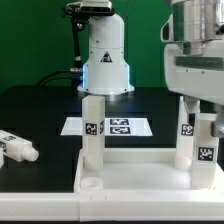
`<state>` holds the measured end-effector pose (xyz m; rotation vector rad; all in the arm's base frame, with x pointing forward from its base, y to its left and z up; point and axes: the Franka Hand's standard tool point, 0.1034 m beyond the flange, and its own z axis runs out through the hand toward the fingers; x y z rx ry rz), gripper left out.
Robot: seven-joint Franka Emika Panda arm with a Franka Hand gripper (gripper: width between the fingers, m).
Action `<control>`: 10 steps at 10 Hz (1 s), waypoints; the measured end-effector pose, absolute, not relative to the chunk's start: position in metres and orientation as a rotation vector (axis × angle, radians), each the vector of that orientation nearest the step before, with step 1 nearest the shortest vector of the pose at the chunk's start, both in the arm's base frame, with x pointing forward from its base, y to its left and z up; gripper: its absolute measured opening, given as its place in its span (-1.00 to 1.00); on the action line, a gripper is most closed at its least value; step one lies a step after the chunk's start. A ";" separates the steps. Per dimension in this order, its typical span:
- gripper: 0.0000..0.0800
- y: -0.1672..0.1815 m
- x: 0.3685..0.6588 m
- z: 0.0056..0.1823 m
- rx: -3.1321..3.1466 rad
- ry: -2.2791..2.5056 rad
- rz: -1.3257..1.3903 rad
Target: Assemble desk
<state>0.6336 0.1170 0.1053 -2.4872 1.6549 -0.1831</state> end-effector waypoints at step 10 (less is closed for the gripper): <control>-0.03 0.107 0.640 0.113 -2.988 0.592 -0.234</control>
Offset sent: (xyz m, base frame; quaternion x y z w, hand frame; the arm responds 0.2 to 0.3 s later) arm 0.0000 0.0000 0.0000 0.0000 0.0000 -0.1938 0.9810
